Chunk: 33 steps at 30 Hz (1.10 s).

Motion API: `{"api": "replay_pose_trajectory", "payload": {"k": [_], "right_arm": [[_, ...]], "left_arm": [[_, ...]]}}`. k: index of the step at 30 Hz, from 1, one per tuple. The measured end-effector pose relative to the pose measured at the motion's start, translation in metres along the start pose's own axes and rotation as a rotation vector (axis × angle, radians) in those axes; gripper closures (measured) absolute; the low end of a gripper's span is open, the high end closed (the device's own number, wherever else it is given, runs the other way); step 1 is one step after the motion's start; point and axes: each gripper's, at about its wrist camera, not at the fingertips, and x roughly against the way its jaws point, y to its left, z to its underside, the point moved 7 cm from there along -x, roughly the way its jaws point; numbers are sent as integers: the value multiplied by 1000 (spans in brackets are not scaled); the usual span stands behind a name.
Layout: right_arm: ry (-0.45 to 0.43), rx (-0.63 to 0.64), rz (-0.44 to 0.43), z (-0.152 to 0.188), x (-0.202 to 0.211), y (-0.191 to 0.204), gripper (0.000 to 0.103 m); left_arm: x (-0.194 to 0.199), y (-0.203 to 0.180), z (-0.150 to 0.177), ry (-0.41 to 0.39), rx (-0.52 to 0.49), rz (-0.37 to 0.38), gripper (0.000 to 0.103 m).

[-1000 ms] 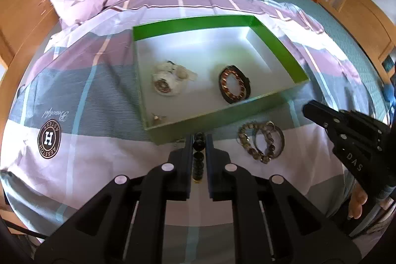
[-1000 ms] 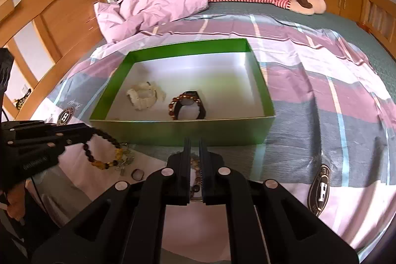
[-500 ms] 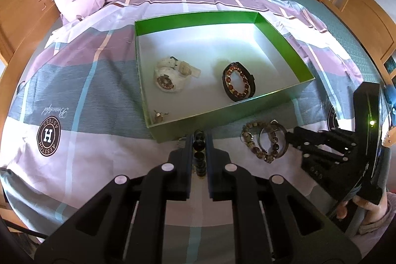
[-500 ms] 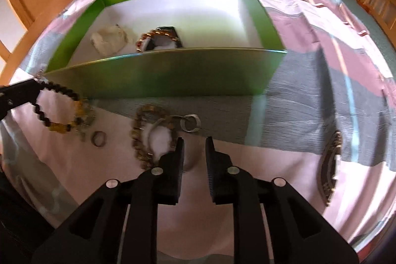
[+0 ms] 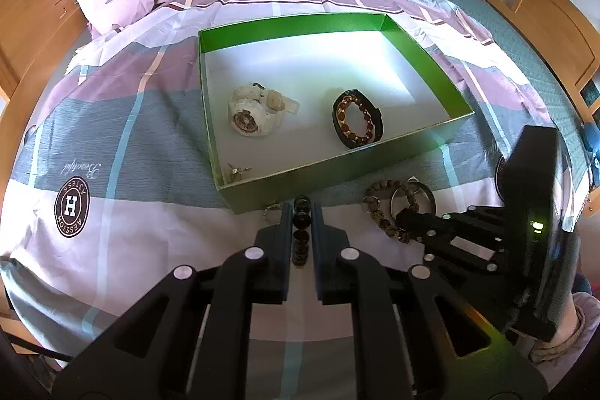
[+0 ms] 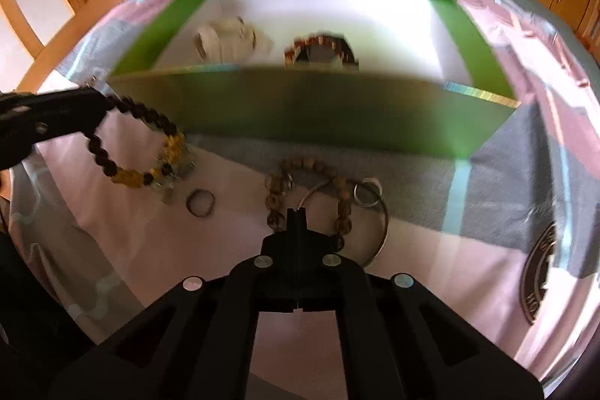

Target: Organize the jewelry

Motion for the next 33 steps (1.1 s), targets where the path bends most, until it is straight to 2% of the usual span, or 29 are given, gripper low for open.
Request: {"api": "replay_pose_trajectory", "payload": {"k": [10,13,14,15,16,18,20,22,24,25,33], "right_arm": [[-201,-61,-77,-33,75,-11,103],[-144,-64,-85,-28,60,-11,100],[-100,-70,-64,-23,46,-13,97],[-69,-72,-44,-19,34,-15,88],[-37,-72,-22,-15,21,-17,86],[40,-71,50,-5,-11,-25,86],[64,-77,74,-2,-22,-29,86],[56,-77,68,-3,-23,-28,86],[49,-81,52,-4,-18,-26,92],[36,-83,41,-5,-13,-25,92],[-136,-97,-18,-27,56,-19,92]], "left_arm": [[33,1,-16,-73,13,54,93],[25,-1,-12,-51,9,43,93],[21,-2,-10,-39,6,39,93],[19,-2,-9,-33,3,38,93],[17,-3,-8,-26,-1,36,93],[13,-5,-7,-20,-7,35,93],[11,-5,-6,-14,-9,34,93],[9,-4,-5,-10,-10,34,93],[8,-3,-5,-7,-9,32,93],[8,-3,-5,-8,-7,33,93],[23,-1,-13,-46,4,48,93]]}}
